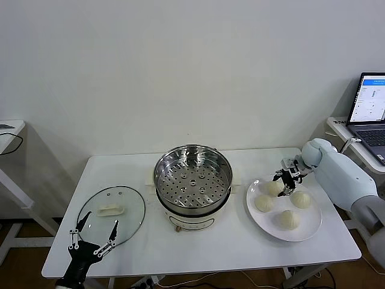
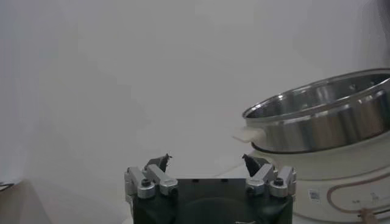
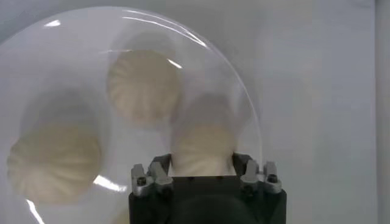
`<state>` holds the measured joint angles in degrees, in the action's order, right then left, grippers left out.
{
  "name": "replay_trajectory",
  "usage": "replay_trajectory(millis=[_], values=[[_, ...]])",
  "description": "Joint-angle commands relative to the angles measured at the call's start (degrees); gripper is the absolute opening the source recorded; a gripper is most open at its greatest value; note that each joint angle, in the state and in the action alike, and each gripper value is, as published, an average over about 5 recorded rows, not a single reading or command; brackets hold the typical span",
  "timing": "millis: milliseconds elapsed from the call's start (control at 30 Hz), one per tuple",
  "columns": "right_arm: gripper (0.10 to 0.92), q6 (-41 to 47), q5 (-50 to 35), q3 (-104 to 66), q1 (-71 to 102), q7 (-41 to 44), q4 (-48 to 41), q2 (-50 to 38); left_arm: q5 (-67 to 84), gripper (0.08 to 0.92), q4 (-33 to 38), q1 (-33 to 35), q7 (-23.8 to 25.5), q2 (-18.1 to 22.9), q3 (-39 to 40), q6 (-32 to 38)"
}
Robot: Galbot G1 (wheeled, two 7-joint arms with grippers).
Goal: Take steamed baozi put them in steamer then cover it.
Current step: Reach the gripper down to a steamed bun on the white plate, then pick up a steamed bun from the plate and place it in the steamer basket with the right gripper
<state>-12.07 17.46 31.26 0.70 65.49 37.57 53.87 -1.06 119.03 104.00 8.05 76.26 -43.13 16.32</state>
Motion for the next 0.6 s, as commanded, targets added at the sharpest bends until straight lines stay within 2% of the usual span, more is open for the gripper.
replay_trajectory(millis=[33, 167, 400, 600], values=[[0.662, -0.10, 0.11, 0.53, -0.19, -0.05, 1.45, -0.04, 0.02, 0.823, 0.13, 0.01, -0.03, 0.06, 0.01, 0.00], [0.662, -1.24, -2.13, 2.79, -2.57, 0.77, 6.78, -2.56, 0.01, 0.823, 0.36, -0.01, -0.09, 0.15, 0.02, -0.04], [0.666, -11.48, -6.19, 10.82, -15.92, 2.25, 21.28, -5.67, -0.02, 0.823, 0.39, -0.25, -0.20, 0.00, 0.04, 0.14], [0.662, -16.25, -11.36, 21.41, -28.19, 2.04, 30.65, -1.33, -0.05, 0.823, 1.04, -0.23, -0.35, 0.11, 0.32, 0.04]])
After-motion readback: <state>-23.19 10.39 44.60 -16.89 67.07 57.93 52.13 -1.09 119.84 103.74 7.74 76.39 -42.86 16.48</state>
